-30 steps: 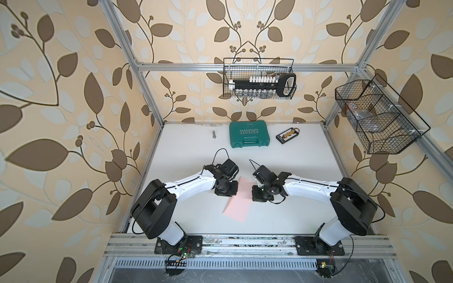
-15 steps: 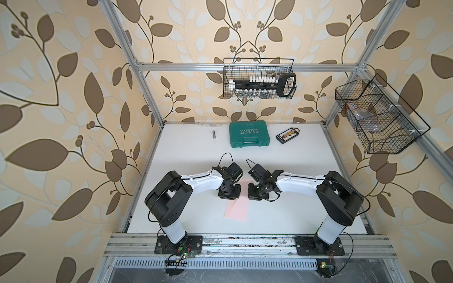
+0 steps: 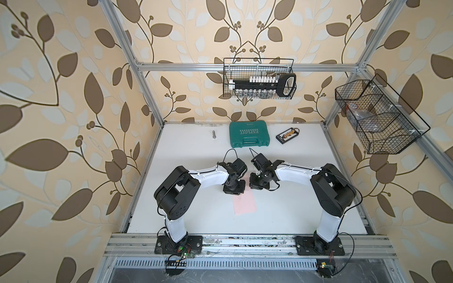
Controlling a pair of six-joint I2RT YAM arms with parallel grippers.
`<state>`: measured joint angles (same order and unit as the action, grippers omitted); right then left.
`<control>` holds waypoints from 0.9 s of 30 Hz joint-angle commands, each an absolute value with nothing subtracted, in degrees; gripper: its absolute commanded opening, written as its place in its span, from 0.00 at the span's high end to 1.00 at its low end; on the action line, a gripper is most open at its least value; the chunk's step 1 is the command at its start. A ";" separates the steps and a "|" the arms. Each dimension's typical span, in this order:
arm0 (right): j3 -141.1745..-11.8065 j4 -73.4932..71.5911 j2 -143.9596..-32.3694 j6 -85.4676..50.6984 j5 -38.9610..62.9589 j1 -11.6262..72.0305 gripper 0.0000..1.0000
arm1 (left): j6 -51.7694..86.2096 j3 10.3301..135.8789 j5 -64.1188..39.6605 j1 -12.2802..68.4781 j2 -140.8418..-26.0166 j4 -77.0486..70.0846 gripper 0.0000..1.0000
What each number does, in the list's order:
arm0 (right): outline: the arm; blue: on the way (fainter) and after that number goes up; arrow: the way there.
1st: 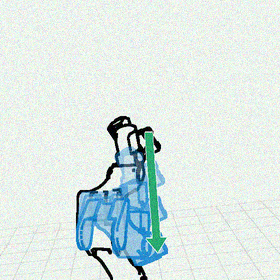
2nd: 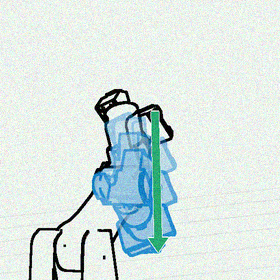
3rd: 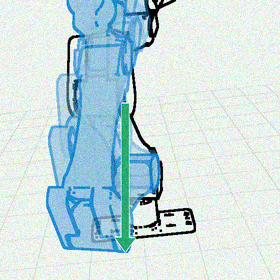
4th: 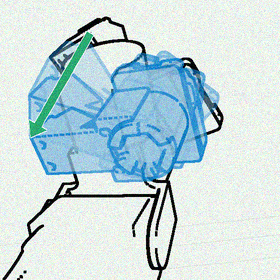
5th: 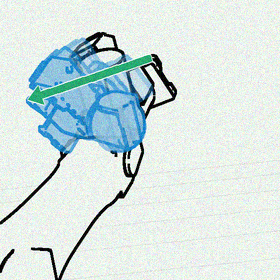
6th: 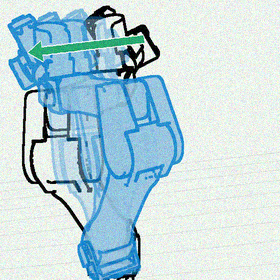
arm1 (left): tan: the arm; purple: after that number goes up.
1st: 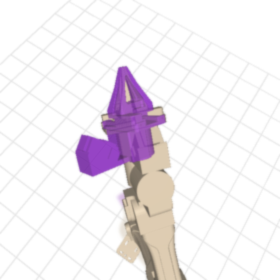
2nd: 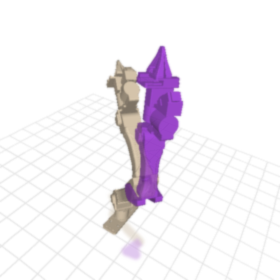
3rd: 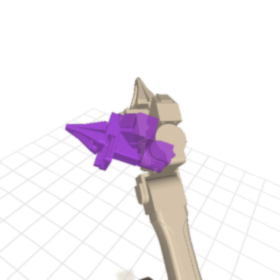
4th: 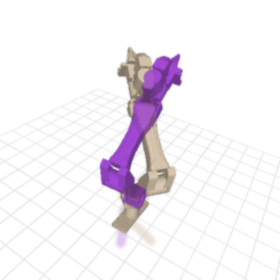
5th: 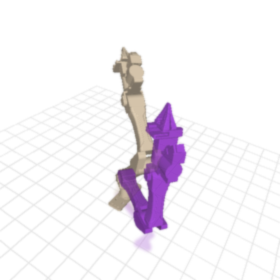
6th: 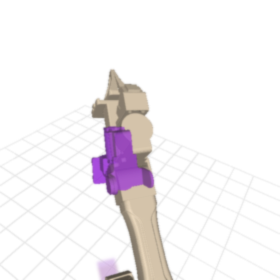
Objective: Fold the letter paper in half and place it into the envelope
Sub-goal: Move the envelope to the center of the board.
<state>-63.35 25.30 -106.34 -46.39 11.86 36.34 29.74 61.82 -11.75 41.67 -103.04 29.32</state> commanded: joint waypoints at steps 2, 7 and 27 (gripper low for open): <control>-65.57 28.83 -109.59 -44.11 10.65 34.56 1.00 | 27.89 63.63 -8.76 41.45 -106.55 29.59 0.96; -67.63 30.49 -109.66 -42.65 10.37 33.75 1.00 | 26.24 65.60 -8.00 39.35 -107.71 30.43 0.96; -64.05 30.24 -106.22 -42.42 9.65 33.40 1.00 | 22.30 72.93 -8.27 38.27 -111.79 32.97 0.96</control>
